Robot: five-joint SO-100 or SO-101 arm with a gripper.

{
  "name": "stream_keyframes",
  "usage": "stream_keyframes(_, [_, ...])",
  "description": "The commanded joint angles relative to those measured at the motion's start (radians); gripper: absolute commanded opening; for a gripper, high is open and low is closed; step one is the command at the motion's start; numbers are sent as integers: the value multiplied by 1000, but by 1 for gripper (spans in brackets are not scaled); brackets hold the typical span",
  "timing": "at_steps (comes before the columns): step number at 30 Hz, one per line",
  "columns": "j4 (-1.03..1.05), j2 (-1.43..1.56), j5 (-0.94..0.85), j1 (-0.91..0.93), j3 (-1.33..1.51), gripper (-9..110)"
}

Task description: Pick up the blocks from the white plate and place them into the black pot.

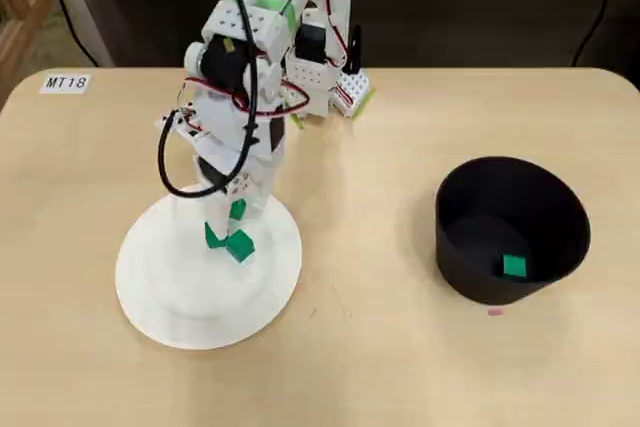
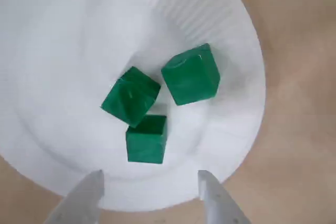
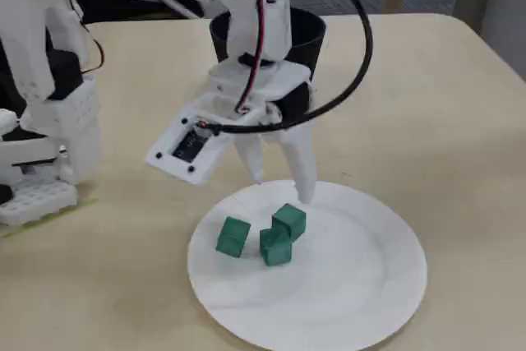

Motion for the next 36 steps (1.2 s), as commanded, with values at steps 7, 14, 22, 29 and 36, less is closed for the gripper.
stream_keyframes(7, [-48, -80, -6, 18, -35, 27])
stream_keyframes(14, [-103, -127, -2, 31, -35, 17])
stream_keyframes(22, [-130, -141, -29, 15, -77, -2])
stream_keyframes(29, [-166, 12, -28, -29, -117, -2])
stream_keyframes(36, [-253, 288, -26, -261, -135, -2])
